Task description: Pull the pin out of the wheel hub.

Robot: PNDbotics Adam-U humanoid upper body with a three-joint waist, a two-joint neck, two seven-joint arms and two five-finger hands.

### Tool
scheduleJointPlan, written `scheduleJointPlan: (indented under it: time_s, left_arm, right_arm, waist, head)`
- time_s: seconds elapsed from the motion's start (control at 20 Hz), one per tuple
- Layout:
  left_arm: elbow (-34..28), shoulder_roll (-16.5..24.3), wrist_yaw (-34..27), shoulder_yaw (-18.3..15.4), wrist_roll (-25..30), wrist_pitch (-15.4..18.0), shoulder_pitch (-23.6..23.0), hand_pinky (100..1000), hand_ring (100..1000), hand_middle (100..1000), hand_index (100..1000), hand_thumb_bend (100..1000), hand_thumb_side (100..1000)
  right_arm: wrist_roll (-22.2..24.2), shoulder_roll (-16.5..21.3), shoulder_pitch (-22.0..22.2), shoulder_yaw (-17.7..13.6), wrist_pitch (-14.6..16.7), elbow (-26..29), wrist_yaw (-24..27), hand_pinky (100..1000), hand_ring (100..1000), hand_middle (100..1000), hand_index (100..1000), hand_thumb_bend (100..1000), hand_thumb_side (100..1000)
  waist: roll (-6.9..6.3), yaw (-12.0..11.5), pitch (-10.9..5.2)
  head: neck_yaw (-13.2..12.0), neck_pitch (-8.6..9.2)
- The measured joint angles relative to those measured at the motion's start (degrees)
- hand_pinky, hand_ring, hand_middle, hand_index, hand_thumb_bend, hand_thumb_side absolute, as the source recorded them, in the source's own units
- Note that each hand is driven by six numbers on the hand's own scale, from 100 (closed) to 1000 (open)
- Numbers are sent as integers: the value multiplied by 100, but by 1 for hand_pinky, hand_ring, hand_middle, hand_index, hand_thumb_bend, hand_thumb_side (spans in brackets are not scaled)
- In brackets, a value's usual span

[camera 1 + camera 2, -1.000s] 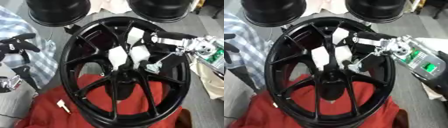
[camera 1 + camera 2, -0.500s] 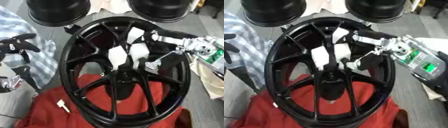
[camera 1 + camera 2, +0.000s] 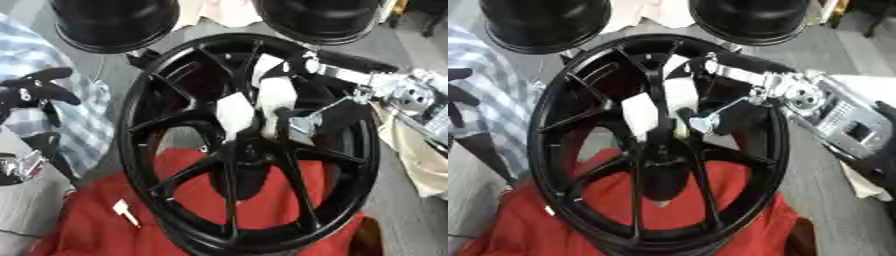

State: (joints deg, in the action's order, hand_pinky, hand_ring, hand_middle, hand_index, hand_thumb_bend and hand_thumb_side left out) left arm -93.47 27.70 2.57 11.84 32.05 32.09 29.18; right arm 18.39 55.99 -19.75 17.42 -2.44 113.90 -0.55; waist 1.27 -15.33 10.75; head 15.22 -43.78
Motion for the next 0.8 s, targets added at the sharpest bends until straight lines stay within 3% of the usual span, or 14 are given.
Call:
scheduleJointPlan:
  time_s: [0.5,0.8]
  left_arm:
    - [59,13,-13,11,0,0,-168,481,1000,706,861,100,390]
    - [129,180,-26,-183,0,0,-446,481,1000,705,861,100,391]
  right_arm:
    - [-325,666,-107,-744,828,0,784,642,617,399,404,110,262]
    - [-828,1185,641,-1568,1282,0,1317,643,615,401,407,100,258]
  waist:
    - [58,263,-289]
    - [97,754,-379]
  head:
    - [-118,-23]
    - [-543,-28]
